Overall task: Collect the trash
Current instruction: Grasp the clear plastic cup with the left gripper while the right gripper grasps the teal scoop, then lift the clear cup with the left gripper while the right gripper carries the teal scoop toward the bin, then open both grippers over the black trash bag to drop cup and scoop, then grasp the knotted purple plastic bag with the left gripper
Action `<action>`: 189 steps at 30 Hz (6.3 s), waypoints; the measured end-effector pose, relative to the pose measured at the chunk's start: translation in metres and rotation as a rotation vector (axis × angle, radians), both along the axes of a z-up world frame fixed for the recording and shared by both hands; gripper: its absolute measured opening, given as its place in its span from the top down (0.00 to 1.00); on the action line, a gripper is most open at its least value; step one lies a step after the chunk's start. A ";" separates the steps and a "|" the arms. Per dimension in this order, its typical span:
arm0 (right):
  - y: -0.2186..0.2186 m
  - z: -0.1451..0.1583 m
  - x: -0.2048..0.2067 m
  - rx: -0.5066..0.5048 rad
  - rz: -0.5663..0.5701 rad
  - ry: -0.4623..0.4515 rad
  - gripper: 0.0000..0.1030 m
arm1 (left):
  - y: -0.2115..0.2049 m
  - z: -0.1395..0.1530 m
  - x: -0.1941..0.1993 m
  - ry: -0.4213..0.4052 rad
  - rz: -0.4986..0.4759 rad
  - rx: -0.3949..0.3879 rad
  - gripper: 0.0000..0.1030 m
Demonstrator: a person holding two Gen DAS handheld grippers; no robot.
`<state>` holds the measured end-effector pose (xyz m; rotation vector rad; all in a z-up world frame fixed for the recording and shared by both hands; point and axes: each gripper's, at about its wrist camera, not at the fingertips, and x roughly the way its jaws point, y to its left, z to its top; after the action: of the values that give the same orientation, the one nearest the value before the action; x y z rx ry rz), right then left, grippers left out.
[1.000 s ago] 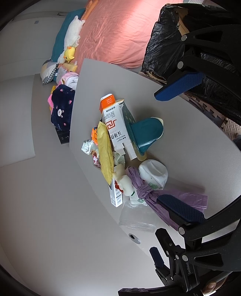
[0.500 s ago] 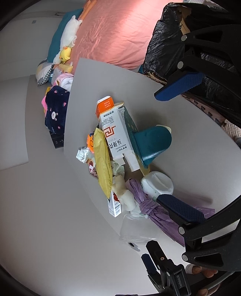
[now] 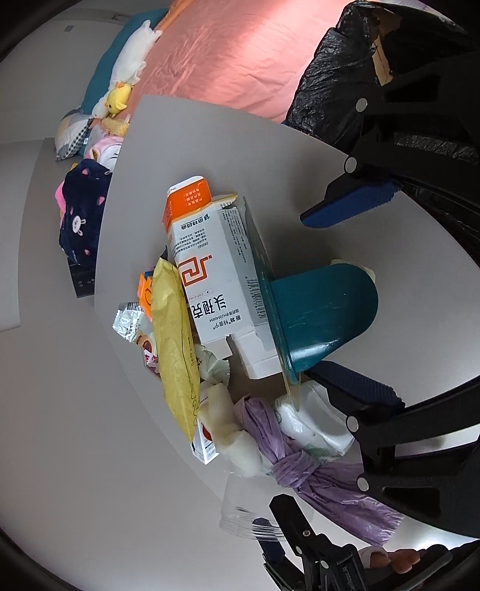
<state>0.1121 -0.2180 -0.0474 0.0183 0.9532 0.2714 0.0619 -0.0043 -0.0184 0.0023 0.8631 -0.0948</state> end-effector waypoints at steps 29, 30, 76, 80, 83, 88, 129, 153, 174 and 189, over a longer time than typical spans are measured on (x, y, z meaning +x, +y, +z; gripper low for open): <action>0.000 0.022 -0.026 0.143 0.031 -0.048 0.57 | 0.016 0.017 -0.006 -0.035 0.079 -0.103 0.95; -0.001 0.025 -0.027 0.144 0.028 -0.054 0.57 | 0.016 0.020 -0.008 -0.043 0.076 -0.103 0.96; -0.037 0.056 -0.062 0.225 -0.016 -0.133 0.57 | 0.003 0.011 -0.012 0.001 -0.040 0.016 0.91; -0.044 0.062 -0.067 0.230 -0.024 -0.150 0.57 | -0.009 0.033 -0.019 -0.045 -0.064 0.046 0.91; -0.050 0.067 -0.074 0.229 -0.035 -0.163 0.57 | -0.020 0.048 -0.023 -0.076 -0.082 0.037 0.91; -0.065 0.072 -0.086 0.216 -0.061 -0.179 0.57 | -0.046 0.064 -0.031 -0.112 -0.129 -0.004 0.91; -0.199 0.067 -0.132 -0.054 -0.500 -0.095 0.26 | -0.233 0.013 -0.046 0.125 -0.678 -0.297 0.07; -0.169 0.079 -0.128 0.015 -0.428 -0.180 0.26 | -0.197 0.020 -0.068 0.062 -0.633 -0.243 0.06; -0.093 0.061 -0.095 0.072 -0.239 -0.172 0.26 | -0.098 0.023 -0.055 -0.085 -0.326 -0.144 0.06; -0.064 0.044 -0.071 0.090 -0.179 -0.132 0.26 | -0.053 -0.012 -0.007 0.035 -0.138 -0.115 0.55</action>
<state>0.0411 -0.2824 -0.0033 0.1657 0.8016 0.1482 0.0549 -0.0574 -0.0304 -0.0474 0.8907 -0.2743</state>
